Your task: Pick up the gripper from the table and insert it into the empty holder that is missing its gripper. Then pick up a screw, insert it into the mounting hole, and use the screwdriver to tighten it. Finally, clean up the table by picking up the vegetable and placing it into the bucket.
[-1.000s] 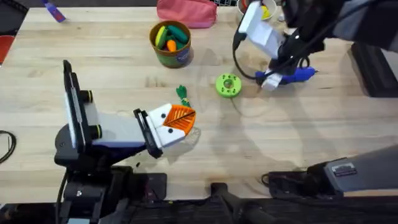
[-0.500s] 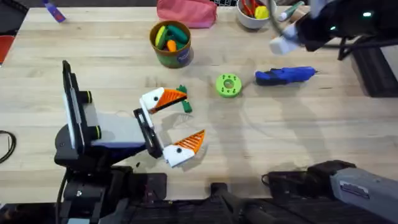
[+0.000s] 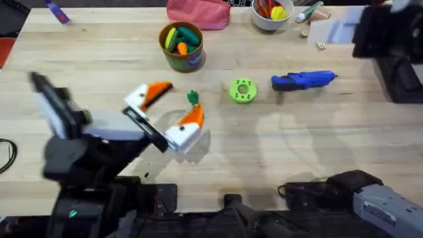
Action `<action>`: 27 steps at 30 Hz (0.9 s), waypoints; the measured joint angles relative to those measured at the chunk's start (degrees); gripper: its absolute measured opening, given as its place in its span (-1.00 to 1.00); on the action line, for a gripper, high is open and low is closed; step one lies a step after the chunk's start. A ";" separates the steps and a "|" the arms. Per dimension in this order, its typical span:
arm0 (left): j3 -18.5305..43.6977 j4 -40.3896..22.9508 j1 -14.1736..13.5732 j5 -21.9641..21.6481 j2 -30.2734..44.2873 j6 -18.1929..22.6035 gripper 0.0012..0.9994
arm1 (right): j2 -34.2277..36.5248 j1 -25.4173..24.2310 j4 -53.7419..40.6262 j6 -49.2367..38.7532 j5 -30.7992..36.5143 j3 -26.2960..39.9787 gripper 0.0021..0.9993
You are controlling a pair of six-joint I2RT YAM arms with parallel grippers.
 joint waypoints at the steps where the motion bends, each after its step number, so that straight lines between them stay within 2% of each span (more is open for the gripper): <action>1: 1.75 -1.50 0.04 -2.37 0.02 0.07 0.97 | -0.53 -0.02 -1.60 0.52 -0.02 0.00 0.98; 4: 8.49 -5.46 0.09 -8.72 1.80 0.87 0.97 | -1.95 -0.30 -5.53 1.95 -0.04 0.00 0.98; 8: 18.51 -11.06 0.07 -15.32 8.78 1.72 0.97 | -3.57 -1.61 -7.53 5.14 -0.07 -1.72 0.98; 12: 28.30 -19.35 0.09 -18.70 19.03 2.61 0.97 | -5.03 -1.97 -7.85 8.36 -0.09 -6.77 0.98; 17: 39.57 -34.44 0.09 -22.72 32.73 3.08 0.97 | -8.24 -1.95 -8.16 10.68 -0.22 -11.71 0.98; 21: 44.03 -39.05 0.09 -24.14 40.99 3.19 0.97 | -10.62 -1.97 -8.24 11.53 -0.22 -12.66 0.98; 27: 44.47 -40.33 -0.07 -24.17 48.97 1.83 0.98 | -10.84 -1.96 -7.83 11.88 -0.22 -12.72 0.98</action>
